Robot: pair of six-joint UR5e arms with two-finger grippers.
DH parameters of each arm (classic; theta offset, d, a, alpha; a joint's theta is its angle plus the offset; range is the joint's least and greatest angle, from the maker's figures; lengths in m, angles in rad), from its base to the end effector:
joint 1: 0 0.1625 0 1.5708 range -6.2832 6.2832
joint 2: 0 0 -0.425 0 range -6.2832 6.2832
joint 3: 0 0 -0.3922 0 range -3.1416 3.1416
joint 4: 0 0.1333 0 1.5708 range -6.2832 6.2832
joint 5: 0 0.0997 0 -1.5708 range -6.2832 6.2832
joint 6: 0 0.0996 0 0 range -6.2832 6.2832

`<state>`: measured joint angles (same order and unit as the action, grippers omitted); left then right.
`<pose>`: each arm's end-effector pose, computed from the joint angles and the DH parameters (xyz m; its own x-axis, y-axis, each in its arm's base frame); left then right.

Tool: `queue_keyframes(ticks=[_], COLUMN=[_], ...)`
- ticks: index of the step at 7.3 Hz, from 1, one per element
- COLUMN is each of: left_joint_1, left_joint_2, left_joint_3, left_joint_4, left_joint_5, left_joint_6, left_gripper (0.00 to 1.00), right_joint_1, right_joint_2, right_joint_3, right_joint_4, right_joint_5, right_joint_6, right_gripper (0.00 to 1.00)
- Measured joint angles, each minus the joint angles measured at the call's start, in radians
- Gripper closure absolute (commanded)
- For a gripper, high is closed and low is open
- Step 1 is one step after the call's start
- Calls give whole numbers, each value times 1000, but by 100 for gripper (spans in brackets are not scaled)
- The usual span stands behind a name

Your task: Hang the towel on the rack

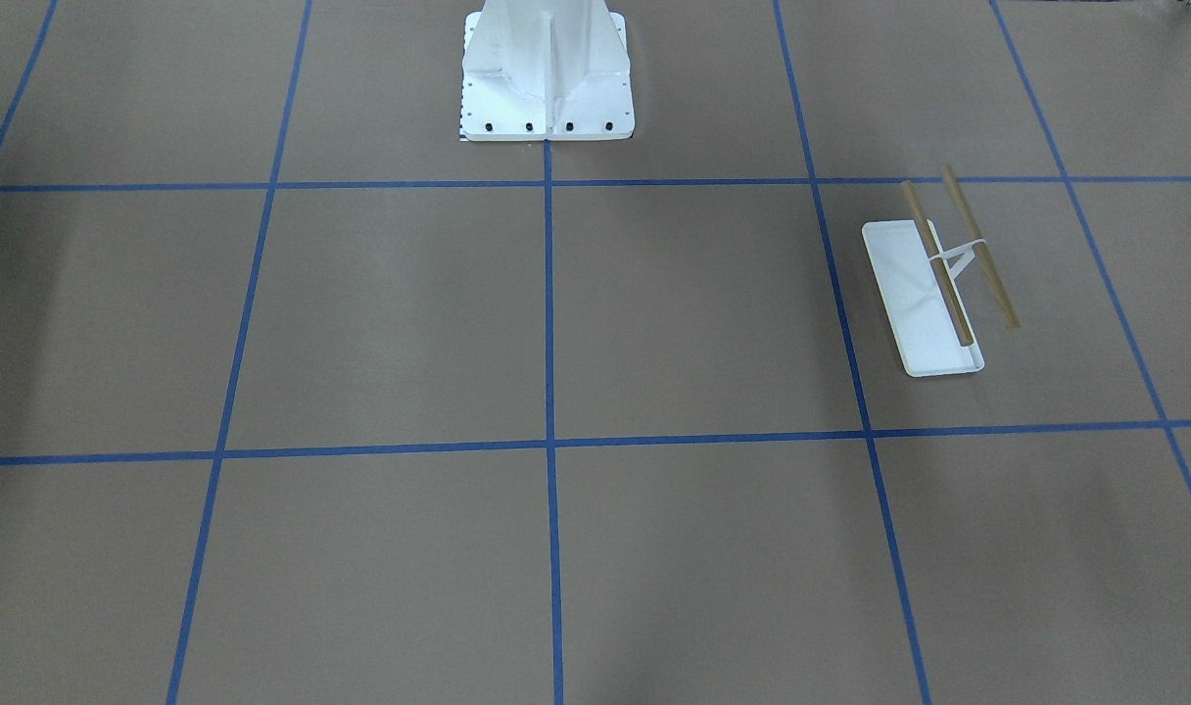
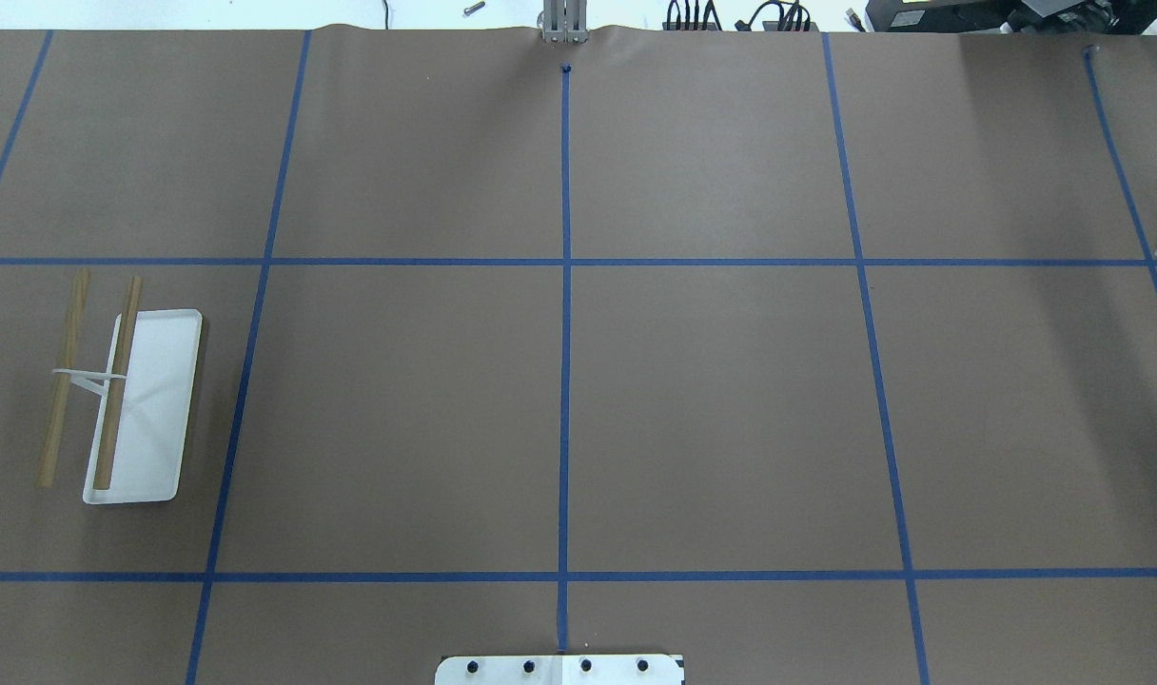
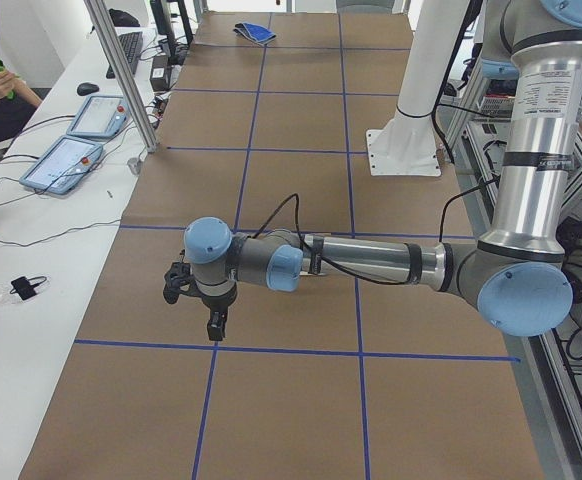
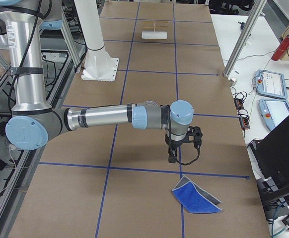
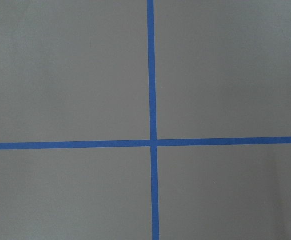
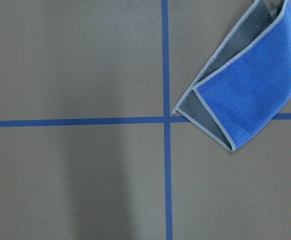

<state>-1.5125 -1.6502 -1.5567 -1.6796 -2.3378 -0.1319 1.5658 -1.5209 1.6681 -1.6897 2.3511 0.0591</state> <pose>-0.0329 -0.5385 0.6139 0.7131 0.0313 -0.7003 0.0367 0.9960 0.0818 0.0607 -0.5111 0.5974 0.7096 0.0356 0.7037 -0.0370 0.9992 -0.0133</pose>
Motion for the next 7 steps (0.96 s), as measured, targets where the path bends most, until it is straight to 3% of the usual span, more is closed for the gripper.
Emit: queue_keyframes(ticks=[7], left_joint_1=[-4], left_joint_2=[19], left_joint_3=[-33], left_joint_4=[7], left_joint_5=[10], left_joint_6=[1], left_gripper=[2], right_joint_1=[0], right_joint_2=[-8], right_joint_3=[-30], right_joint_4=[5], right_joint_5=[-1], right_joint_6=[-1], right_gripper=[0])
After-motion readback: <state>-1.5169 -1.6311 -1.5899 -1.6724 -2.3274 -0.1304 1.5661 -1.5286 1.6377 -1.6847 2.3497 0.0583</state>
